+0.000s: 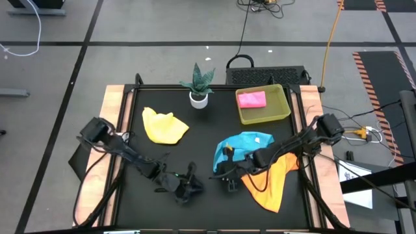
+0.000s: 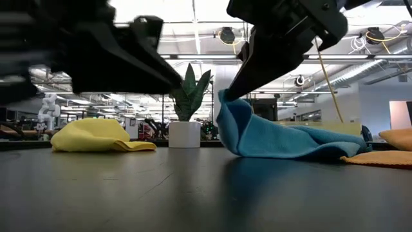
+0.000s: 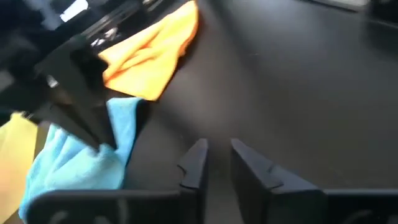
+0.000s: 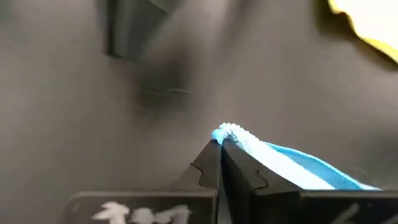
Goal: Fold microfiber towels
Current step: Fold the blue microfiber cloth
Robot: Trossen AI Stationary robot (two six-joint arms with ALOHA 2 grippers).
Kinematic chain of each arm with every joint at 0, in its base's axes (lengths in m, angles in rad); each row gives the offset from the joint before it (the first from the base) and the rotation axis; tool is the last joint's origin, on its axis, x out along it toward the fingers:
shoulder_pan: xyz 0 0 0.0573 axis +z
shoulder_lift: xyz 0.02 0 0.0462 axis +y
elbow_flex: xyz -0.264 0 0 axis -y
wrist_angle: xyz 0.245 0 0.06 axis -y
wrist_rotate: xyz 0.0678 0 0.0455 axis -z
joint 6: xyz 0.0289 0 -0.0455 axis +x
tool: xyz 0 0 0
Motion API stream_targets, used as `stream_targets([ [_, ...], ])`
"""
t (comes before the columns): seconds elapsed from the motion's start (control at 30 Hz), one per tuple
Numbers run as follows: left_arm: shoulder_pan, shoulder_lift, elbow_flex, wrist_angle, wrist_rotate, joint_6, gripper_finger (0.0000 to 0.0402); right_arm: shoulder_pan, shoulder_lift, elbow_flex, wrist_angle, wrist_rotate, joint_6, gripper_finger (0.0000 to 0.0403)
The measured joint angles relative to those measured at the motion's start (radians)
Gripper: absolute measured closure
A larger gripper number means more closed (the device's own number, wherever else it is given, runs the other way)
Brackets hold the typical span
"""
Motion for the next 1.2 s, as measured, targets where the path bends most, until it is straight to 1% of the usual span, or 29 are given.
stream_targets([
  [0.1,0.018,0.031,0.0,0.081,-0.038,-0.012,0.0272,0.008,0.001,0.0,-0.004,0.002,0.024,0.0403],
  [0.17,0.029,0.038,0.0,0.103,-0.075,-0.048,0.0242,0.014,0.0,0.0,-0.004,0.003,0.04,0.0403],
  [0.27,0.051,0.038,0.0,0.112,-0.134,-0.152,0.0212,0.02,0.0,0.0,-0.005,0.003,0.075,0.0403],
  [0.33,0.068,0.039,0.0,0.104,-0.147,-0.212,0.0202,0.021,0.0,0.0,-0.002,0.002,0.109,0.0403],
  [0.43,0.086,0.04,0.0,0.105,-0.128,-0.244,0.0198,0.019,0.0,0.0,0.002,0.003,0.136,0.0402],
  [0.53,0.094,0.07,0.0,0.129,-0.107,-0.239,0.0197,0.018,0.0,0.0,0.029,0.005,0.134,0.0395],
  [0.6,0.097,0.102,0.003,0.18,-0.097,-0.23,0.0197,0.017,0.0,0.0,0.051,0.007,0.129,0.0384],
  [0.8,0.101,0.196,0.034,0.29,-0.118,-0.198,0.0197,0.015,0.0,-0.003,0.058,0.004,0.129,0.0333],
  [0.93,0.105,0.228,0.061,0.286,-0.18,-0.194,0.0197,0.03,0.0,-0.012,0.052,0.003,0.13,0.0293],
  [1.07,0.117,0.237,0.069,0.278,-0.188,-0.209,0.0197,0.054,-0.006,-0.012,0.016,0.001,0.13,0.0261],
  [1.2,0.129,0.236,0.069,0.271,-0.189,-0.236,0.0197,0.095,-0.03,-0.013,-0.019,0.0,0.136,0.0245],
])
